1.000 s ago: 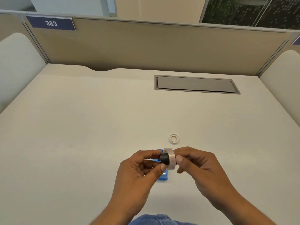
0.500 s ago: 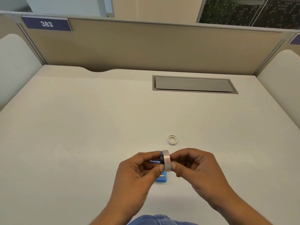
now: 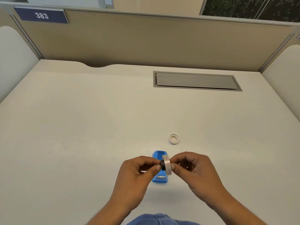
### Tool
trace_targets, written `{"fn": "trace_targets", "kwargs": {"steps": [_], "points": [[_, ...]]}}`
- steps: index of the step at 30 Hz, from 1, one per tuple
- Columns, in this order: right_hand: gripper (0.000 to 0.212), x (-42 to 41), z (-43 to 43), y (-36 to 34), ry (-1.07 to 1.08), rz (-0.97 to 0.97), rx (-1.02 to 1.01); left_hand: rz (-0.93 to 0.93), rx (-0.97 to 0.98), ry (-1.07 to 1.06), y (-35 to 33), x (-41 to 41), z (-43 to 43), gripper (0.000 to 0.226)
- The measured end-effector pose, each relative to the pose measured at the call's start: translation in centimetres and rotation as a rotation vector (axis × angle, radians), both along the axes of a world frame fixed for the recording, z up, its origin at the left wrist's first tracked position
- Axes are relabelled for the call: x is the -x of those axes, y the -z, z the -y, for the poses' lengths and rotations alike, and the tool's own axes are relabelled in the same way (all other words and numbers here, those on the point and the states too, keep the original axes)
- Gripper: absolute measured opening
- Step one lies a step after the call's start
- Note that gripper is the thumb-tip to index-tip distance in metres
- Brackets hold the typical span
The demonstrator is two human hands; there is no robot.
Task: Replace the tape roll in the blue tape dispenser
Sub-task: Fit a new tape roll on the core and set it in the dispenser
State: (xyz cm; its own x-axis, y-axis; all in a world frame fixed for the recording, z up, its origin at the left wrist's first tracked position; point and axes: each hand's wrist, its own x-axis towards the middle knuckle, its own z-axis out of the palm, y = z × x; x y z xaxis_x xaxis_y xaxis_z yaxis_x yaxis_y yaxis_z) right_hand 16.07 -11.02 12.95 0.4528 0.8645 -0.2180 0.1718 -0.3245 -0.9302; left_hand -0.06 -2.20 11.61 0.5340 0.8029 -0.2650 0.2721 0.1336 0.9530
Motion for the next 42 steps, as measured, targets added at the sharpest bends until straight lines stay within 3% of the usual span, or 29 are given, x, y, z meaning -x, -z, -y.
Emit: {"fn": "trace_targets", "kwargs": {"steps": [11, 20, 29, 37, 42], "points": [[0.012, -1.1, -1.6, 4.8, 0.061, 0.095, 0.106, -0.215, -0.223, 0.043, 3.6, -2.2, -1.9, 0.012], [0.013, -1.7, -3.0, 7.7, 0.082, 0.113, 0.131, -0.353, -0.279, 0.081, 6.1, -3.6, -3.5, 0.014], [0.01, -1.6, -3.3, 8.8, 0.076, 0.154, 0.154, -0.363, -0.276, 0.075, 8.0, -3.6, -3.7, 0.012], [0.028, -1.7, -3.0, 8.7, 0.088, 0.132, 0.13, -0.282, -0.265, 0.041, 8.7, -2.2, -3.4, 0.041], [0.05, -2.7, -1.9, 8.3, -0.111, 0.333, 0.176, -0.294, -0.282, 0.294, 9.0, 0.0, -3.3, 0.097]]}}
